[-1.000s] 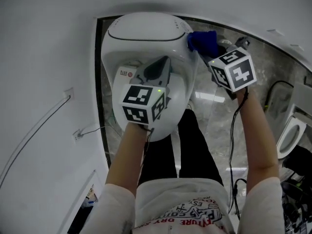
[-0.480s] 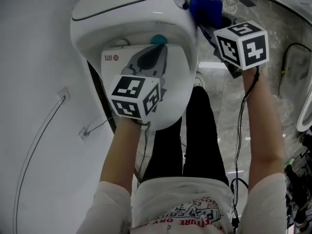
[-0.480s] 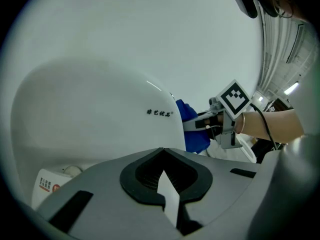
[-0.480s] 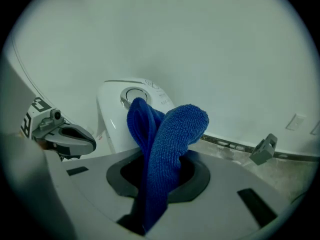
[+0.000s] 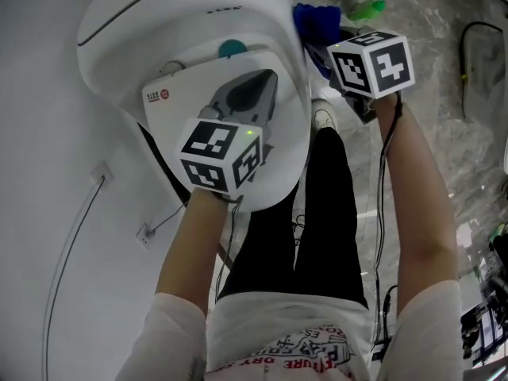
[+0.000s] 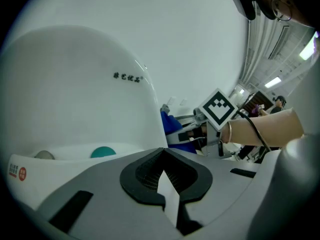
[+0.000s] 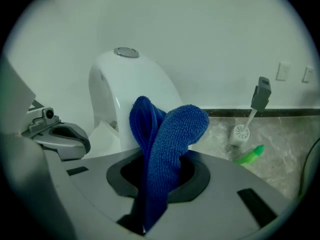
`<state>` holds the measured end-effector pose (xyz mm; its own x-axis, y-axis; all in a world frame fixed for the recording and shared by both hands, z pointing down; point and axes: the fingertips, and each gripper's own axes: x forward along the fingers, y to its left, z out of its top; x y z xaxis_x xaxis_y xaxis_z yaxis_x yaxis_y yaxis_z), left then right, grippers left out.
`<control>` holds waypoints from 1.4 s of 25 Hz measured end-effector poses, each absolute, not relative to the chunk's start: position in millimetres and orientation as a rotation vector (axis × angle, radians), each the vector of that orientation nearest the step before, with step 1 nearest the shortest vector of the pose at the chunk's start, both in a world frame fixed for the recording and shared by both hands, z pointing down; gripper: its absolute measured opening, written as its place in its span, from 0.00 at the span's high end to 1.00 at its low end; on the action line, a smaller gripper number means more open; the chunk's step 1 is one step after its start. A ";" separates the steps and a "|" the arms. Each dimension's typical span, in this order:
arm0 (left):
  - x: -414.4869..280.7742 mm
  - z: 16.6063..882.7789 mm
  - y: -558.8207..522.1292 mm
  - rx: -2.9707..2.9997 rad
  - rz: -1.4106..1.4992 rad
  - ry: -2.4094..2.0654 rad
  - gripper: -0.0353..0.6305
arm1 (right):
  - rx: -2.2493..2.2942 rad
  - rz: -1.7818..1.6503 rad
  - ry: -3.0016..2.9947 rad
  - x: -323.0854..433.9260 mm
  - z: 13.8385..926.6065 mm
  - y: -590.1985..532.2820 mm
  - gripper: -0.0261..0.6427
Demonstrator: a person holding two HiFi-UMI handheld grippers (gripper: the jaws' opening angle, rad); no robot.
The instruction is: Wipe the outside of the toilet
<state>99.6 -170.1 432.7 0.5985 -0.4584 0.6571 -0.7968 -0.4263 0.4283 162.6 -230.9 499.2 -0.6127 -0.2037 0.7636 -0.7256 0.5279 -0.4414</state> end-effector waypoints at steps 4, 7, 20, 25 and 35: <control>114.3 442.0 -149.3 2.111 0.610 -0.943 0.94 | 0.732 1.059 -2.084 166.2 519.9 -205.3 0.85; 123.3 447.1 -130.7 2.112 0.620 -0.902 0.94 | 0.733 1.084 -2.063 173.1 534.7 -181.9 0.85; 141.9 456.2 -44.6 2.090 0.630 -0.897 0.94 | 0.575 1.069 -1.965 180.9 580.4 -51.7 0.85; 146.6 453.7 -7.4 2.089 0.632 -0.924 0.94 | 0.564 1.019 -1.951 182.3 579.4 -12.4 0.85; 130.5 445.5 75.7 2.032 0.571 -1.012 0.94 | 0.534 0.957 -1.917 173.6 583.6 79.0 0.85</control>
<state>130.5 75.7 445.5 0.5819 -0.4616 0.6695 -0.8118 -0.3791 0.4442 173.6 79.0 583.6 -0.5020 0.0133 0.8647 -0.6831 0.6071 -0.4059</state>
